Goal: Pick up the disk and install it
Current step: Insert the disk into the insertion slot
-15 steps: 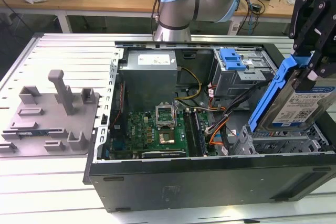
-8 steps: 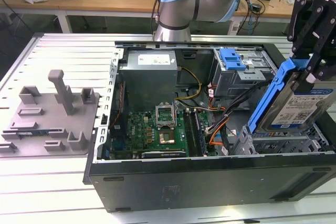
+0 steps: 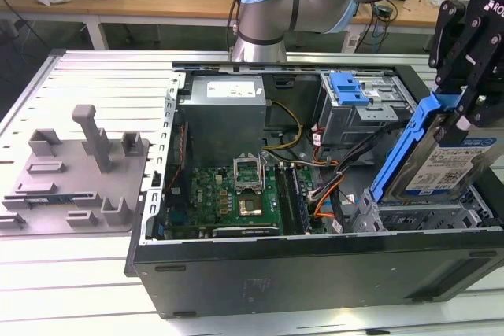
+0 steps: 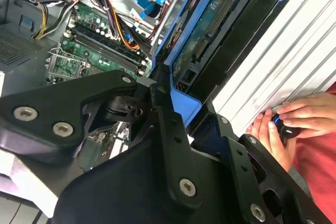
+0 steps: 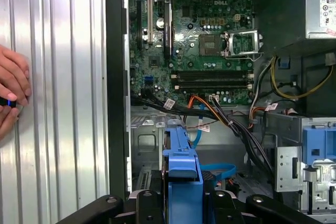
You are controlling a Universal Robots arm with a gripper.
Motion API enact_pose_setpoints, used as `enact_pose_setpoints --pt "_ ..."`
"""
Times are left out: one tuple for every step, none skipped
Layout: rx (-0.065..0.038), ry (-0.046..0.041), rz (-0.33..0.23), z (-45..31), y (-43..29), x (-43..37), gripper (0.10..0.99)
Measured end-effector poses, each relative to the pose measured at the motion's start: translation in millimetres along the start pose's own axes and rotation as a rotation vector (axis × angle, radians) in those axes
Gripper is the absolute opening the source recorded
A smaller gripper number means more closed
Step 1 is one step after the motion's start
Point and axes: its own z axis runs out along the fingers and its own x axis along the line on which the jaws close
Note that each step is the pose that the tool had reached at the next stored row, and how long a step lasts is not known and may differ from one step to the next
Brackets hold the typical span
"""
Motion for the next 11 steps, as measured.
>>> enact_pose_setpoints --pt "0.0 0.0 0.0 0.9 0.0 0.0 0.365" --pt "0.0 0.0001 0.0 2.6 0.0 0.0 0.365" --pt "0.0 0.0001 0.0 4.3 0.0 0.1 0.365" --pt "0.0 0.0001 0.0 5.7 0.0 0.1 0.365" --pt "0.0 0.0001 0.0 6.7 0.1 0.1 0.365" --pt "0.0 0.0001 0.0 8.9 0.1 0.2 0.365" --pt "0.0 0.0 0.0 10.5 0.1 0.2 0.365" --pt "0.0 0.0 0.0 11.7 0.1 0.2 0.365" --pt "0.0 0.0001 0.0 13.9 0.1 0.3 0.365" --pt "0.0 0.0 0.0 16.0 0.2 0.3 0.365" --pt "0.0 0.0001 0.0 18.4 0.2 0.5 0.365"
